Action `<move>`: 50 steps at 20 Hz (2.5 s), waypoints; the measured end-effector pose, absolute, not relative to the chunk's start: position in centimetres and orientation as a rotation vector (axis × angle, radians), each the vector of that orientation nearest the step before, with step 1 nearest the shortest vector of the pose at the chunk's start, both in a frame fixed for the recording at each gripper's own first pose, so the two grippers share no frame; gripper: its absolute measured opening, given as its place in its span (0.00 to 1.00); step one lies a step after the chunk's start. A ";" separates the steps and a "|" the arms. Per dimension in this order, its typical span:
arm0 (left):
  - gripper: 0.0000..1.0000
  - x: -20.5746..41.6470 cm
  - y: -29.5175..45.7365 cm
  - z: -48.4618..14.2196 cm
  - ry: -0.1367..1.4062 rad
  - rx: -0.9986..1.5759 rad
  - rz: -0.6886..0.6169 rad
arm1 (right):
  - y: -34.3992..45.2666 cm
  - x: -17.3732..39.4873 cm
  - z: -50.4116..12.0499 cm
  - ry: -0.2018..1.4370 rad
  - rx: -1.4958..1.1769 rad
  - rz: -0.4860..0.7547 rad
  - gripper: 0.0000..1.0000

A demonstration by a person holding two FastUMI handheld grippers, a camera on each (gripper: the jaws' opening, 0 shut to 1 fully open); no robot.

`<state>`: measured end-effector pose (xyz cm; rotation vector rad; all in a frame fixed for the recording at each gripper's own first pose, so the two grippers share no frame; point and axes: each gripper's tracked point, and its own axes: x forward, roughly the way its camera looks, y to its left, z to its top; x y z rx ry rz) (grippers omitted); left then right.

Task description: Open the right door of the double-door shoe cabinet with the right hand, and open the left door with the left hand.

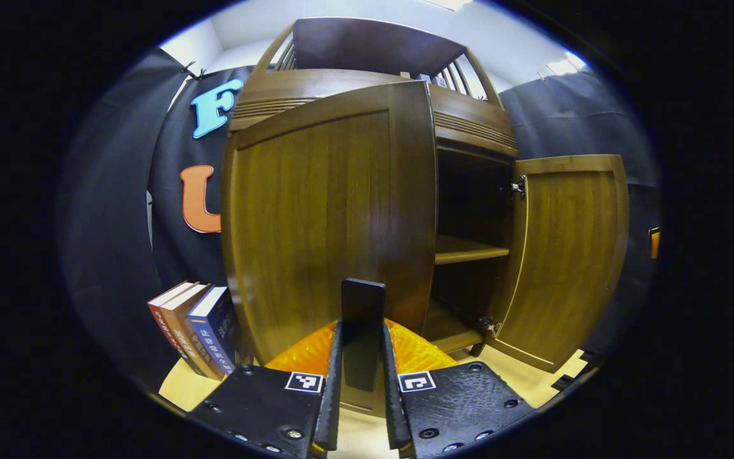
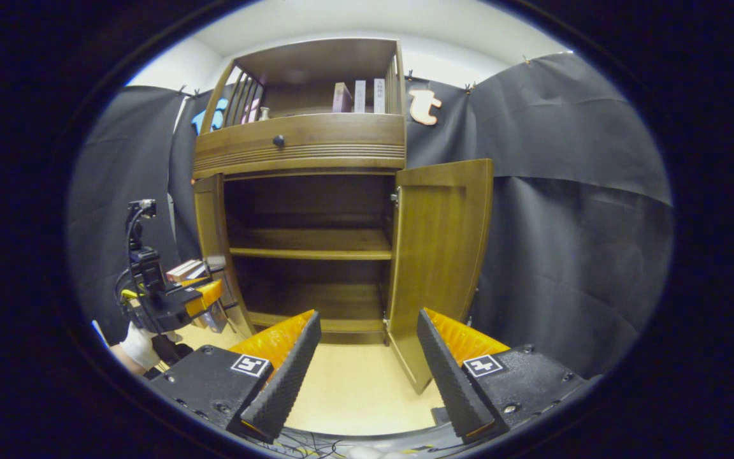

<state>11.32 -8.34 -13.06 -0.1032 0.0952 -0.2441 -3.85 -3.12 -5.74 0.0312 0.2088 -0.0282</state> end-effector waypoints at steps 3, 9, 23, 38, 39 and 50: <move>0.29 9.6 -6.0 -13.4 0.102 -0.113 -0.205 | -2.2 -3.8 -5.9 0.208 0.028 0.003 0.96; 0.28 7.0 -1.6 -13.8 0.103 -0.111 -0.145 | -0.6 -3.5 -6.1 0.208 0.029 0.056 0.98; 0.00 5.5 5.5 -14.3 0.082 -0.071 -0.102 | 1.3 -3.0 -6.4 0.206 0.039 0.125 0.98; 0.00 6.3 12.8 -15.1 0.081 -0.076 -0.171 | 2.5 -2.3 -6.2 0.209 0.028 0.134 0.97; 0.00 6.3 13.0 -15.0 0.079 -0.091 -0.187 | 2.5 -2.3 -6.2 0.209 0.027 0.133 0.97; 0.03 6.1 12.9 -15.0 0.106 -0.089 -0.310 | 2.2 -2.4 -6.5 0.226 0.014 0.124 0.96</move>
